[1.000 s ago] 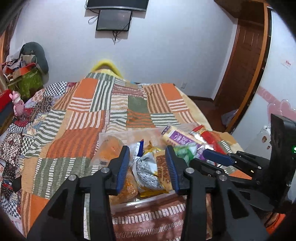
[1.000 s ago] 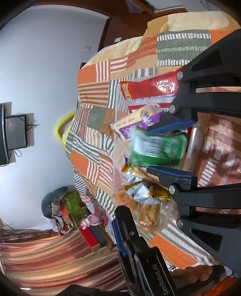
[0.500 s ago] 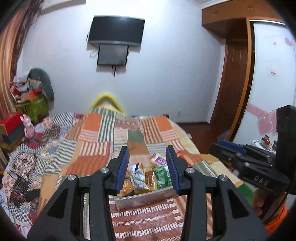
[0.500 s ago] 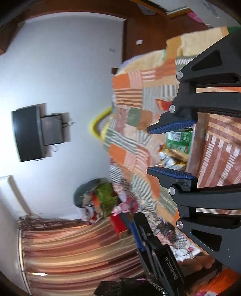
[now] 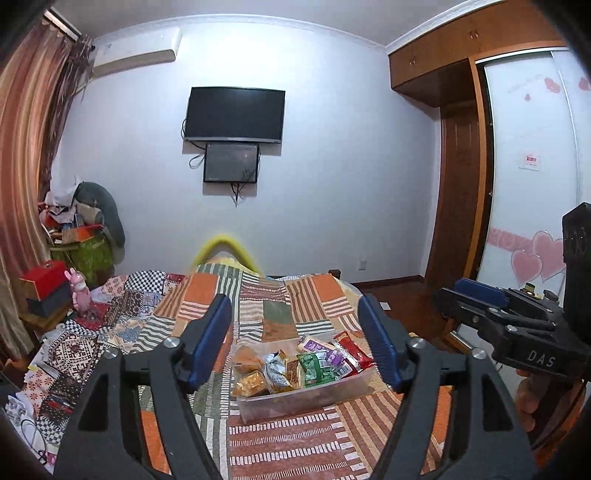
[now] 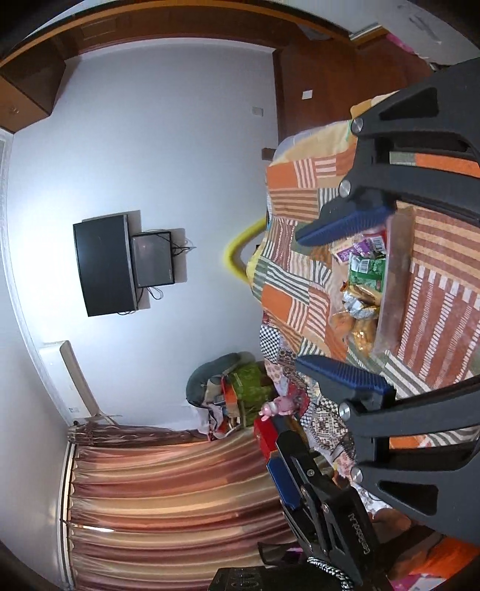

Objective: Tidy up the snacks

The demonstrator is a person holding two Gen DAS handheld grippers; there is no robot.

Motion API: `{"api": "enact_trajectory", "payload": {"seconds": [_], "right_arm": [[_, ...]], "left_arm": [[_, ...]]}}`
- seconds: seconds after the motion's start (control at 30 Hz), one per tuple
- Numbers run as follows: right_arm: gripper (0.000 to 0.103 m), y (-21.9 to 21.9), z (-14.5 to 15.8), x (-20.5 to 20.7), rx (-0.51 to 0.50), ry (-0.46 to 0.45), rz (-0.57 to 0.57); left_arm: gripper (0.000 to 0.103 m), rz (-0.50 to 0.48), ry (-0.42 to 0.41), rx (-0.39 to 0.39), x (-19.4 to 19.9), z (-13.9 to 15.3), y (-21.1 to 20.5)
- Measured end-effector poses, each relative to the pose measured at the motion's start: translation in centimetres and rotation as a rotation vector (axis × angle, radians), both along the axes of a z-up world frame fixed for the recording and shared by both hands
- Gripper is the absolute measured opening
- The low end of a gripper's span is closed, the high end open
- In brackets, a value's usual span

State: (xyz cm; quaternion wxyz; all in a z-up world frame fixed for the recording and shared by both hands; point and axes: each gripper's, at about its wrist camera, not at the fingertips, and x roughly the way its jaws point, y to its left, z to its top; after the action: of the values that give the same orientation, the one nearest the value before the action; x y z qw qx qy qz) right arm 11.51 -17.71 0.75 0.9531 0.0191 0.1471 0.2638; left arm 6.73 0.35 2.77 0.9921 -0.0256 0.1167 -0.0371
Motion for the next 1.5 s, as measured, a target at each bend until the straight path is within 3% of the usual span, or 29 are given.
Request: {"api": "enact_trajectory", "payload": {"seconds": [0.1,0.43,1.5], "right_arm": [[0.072,0.1,0.1,-0.6,-0.009,-0.012,-0.012],[0.103,-0.4,0.1,-2.1,-0.009,-0.054,-0.077],[0.103,-1.5,0.2,-3.6,-0.032,-0.094,-0.125]], "left_arm": [[0.085,0.005,-0.004,-0.002,-0.6,-0.1,-0.2],[0.103,0.032,-0.042,0.014,-2.7,-0.2,-0.7],[0.103,0.024,-0.031,0.016,-3.4,-0.6,-1.1]]}}
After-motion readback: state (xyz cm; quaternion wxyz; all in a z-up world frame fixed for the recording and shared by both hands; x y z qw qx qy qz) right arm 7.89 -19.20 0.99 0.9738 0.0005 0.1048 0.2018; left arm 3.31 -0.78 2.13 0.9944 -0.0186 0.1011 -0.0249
